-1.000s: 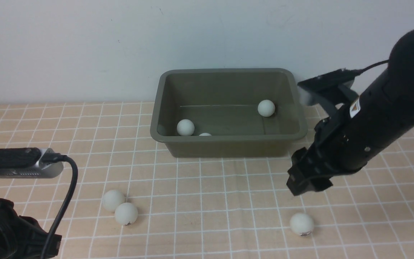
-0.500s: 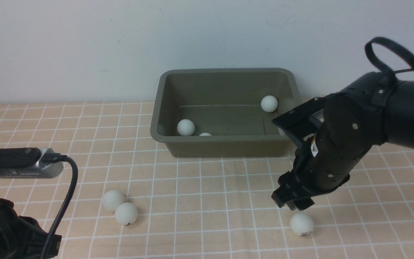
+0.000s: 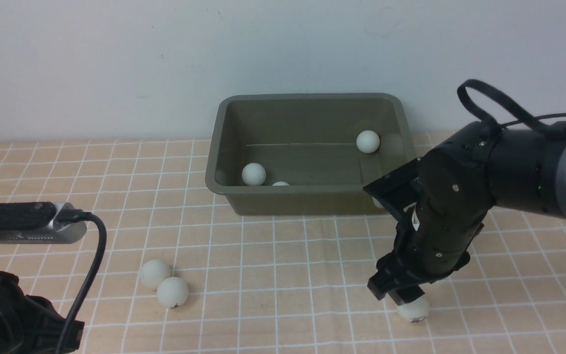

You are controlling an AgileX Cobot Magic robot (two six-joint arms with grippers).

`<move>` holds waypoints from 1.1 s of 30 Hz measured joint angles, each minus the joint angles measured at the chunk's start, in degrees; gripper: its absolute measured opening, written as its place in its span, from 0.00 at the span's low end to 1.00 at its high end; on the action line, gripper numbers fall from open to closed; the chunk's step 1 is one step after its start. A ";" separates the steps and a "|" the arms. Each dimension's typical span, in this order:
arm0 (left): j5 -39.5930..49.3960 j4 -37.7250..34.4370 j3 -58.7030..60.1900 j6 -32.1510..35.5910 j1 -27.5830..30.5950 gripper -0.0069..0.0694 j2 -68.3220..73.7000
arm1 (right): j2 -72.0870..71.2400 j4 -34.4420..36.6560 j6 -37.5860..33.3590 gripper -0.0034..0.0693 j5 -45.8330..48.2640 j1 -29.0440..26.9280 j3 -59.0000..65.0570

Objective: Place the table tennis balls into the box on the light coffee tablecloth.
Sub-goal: 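Reach for and grasp a ping pong ball on the table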

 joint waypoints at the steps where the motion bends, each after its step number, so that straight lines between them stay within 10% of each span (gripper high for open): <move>1: 0.00 0.00 0.00 0.00 0.00 0.00 0.00 | 0.27 0.00 -0.04 0.62 0.22 0.00 0.00; 33: 0.00 0.00 0.00 0.00 0.00 0.00 0.00 | 6.04 0.00 -1.73 0.62 0.48 0.00 0.00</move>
